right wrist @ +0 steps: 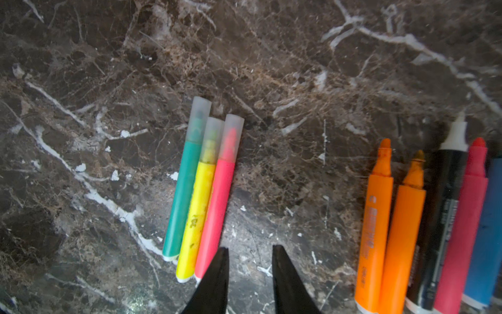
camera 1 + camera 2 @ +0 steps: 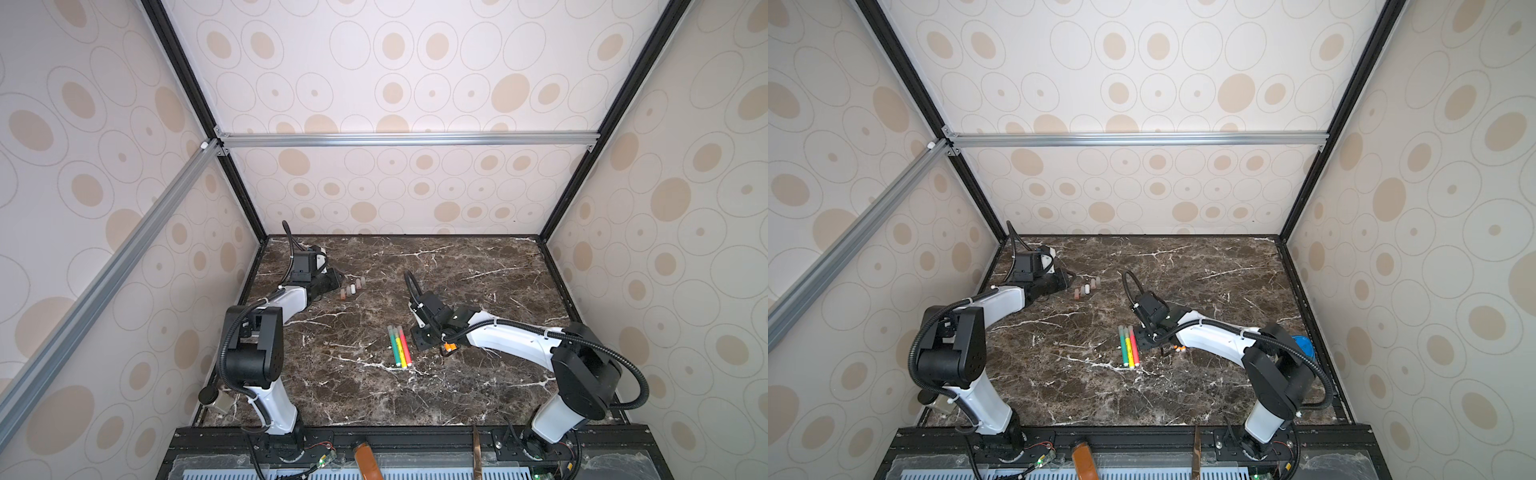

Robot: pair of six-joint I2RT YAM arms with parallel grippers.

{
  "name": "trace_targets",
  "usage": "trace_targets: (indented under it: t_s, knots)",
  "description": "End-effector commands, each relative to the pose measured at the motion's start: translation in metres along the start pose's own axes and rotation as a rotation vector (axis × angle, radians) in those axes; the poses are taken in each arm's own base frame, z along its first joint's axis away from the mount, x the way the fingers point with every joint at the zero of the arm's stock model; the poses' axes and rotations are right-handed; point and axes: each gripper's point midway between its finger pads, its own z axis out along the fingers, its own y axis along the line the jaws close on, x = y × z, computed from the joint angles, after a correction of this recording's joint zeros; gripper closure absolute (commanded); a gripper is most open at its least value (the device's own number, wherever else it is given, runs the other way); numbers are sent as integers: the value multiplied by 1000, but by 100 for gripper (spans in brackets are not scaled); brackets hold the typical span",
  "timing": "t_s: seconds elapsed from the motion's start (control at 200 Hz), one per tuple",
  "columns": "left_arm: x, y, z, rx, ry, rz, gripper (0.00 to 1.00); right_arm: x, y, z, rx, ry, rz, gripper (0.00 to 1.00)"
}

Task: Remove pen caps from pens
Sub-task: Pick up the pen from the center of the table.

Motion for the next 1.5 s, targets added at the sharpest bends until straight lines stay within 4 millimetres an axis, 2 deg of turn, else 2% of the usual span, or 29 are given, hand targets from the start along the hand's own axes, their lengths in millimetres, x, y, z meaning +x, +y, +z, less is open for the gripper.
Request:
trace_targets:
  t_s: [0.0, 0.105, 0.215, 0.29, 0.31, 0.335, 0.645, 1.036, 1.156, 1.331, 1.491]
  knots:
    - [-15, -11, -24, 20, -73, 2, 64, 17, 2, 10, 25, 63, 27, 70]
    - [-15, -22, -41, 66, -120, -3, 53, 20, 6, 16, 22, 77, 30, 70]
    - [-13, -29, -57, 104, -165, -9, 34, 21, 12, 21, 28, 94, 18, 69]
    - [-12, -33, -66, 127, -190, -21, 14, 20, 14, 24, 33, 99, 17, 69]
    - [-11, -34, -68, 132, -194, -24, 3, 20, 16, 25, 31, 101, 15, 69]
    - [-10, -36, -70, 143, -199, -28, 0, 20, 16, 25, 31, 102, 15, 69]
    - [-12, -41, -75, 185, -234, -91, 0, 19, 18, 35, 42, 125, 17, 63]
    - [-13, -44, -76, 198, -230, -87, 1, 32, 14, 54, 70, 184, 21, 62]
    - [-9, -46, -76, 210, -211, -75, 5, 37, 10, 59, 83, 199, 13, 65]
    - [-4, -50, -75, 230, -184, -59, 12, 41, 5, 55, 95, 197, 3, 82]
    - [0, -58, -77, 253, -172, -37, 18, 38, -5, 48, 82, 185, 18, 90]
